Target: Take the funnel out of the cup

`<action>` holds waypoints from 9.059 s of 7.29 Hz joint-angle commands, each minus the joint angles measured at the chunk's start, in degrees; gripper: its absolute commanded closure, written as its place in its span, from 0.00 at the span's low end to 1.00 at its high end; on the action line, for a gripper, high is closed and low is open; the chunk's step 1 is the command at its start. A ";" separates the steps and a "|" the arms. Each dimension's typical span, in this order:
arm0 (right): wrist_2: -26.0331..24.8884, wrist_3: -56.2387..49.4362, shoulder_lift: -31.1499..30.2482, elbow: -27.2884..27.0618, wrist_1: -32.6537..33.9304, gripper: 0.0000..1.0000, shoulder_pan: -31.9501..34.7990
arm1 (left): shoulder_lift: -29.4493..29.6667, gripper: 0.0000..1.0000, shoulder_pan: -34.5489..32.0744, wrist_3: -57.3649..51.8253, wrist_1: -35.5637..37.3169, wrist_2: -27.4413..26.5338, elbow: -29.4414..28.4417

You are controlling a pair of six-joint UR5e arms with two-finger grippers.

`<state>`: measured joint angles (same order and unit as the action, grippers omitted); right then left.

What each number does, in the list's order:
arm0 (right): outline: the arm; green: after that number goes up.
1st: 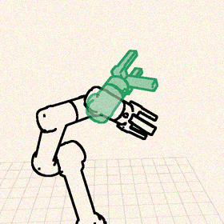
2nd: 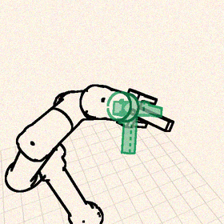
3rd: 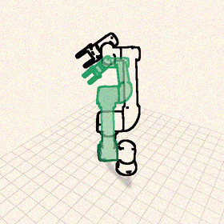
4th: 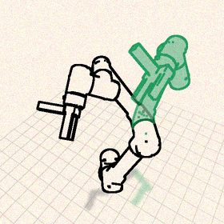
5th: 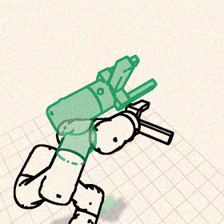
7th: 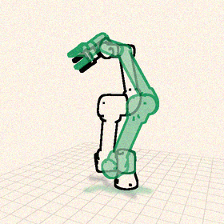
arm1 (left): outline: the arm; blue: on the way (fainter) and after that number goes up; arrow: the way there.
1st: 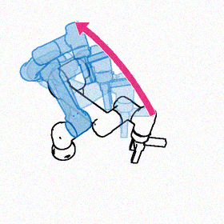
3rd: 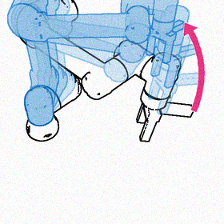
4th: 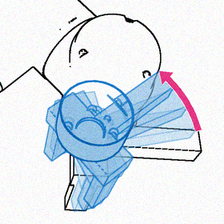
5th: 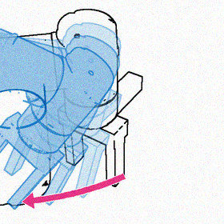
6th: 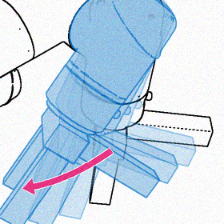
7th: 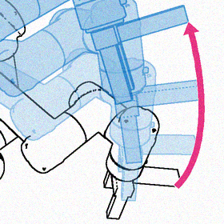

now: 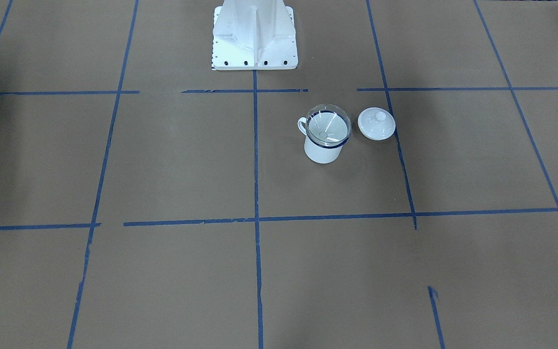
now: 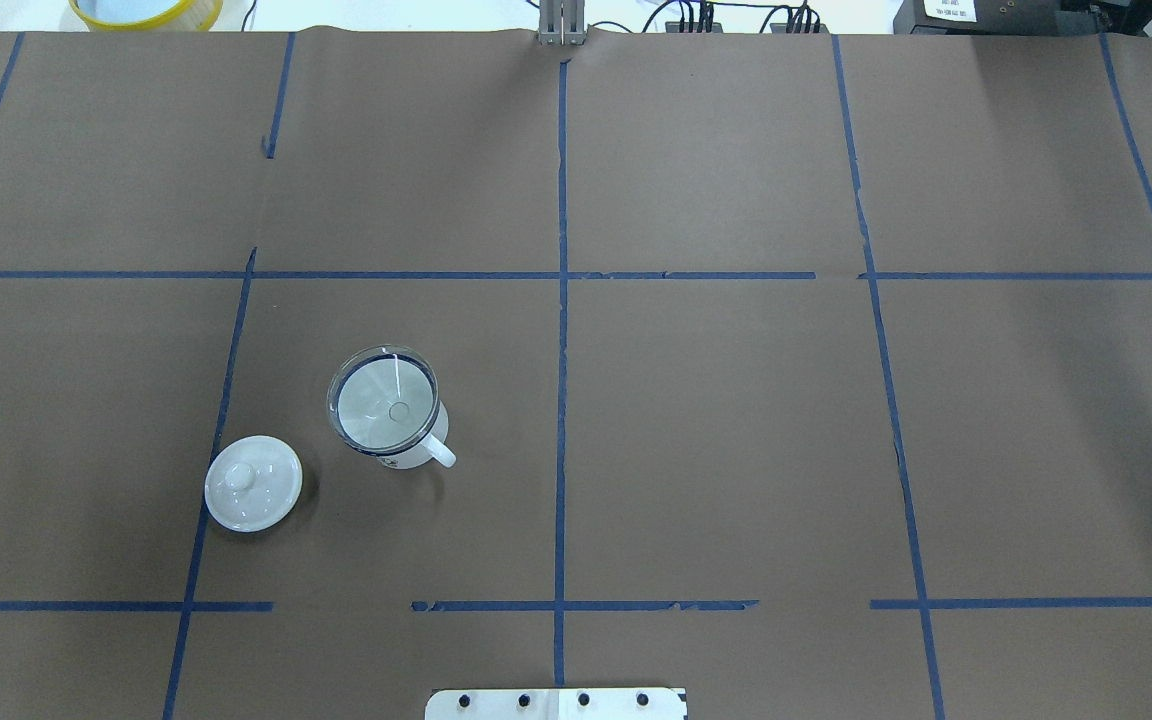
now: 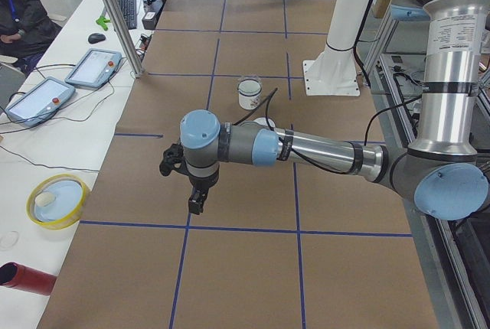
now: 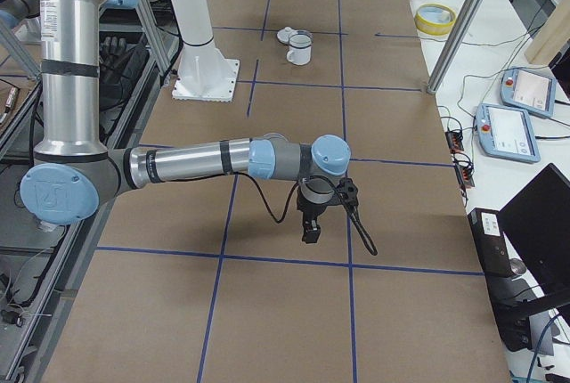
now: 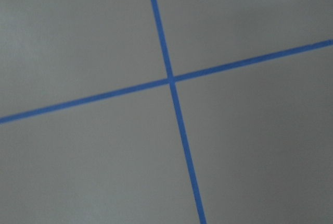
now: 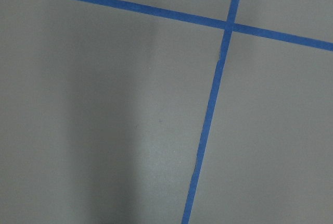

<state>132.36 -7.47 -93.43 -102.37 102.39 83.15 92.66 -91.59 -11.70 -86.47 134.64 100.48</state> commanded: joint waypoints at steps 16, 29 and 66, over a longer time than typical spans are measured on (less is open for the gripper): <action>0.00 0.00 0.00 -0.03 0.00 0.00 0.00 | 29.59 0.00 55.86 83.86 0.25 -24.58 12.55; 0.00 0.00 0.09 -0.03 0.00 0.00 0.00 | 29.16 1.00 59.08 83.25 -4.42 -24.52 9.97; 0.00 0.00 0.00 -0.03 0.00 0.00 0.00 | 1.03 0.00 58.17 75.86 -17.24 -24.16 16.78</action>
<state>132.37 -7.47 -93.43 -102.39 102.39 83.15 93.74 -35.69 64.06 -103.50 110.61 119.15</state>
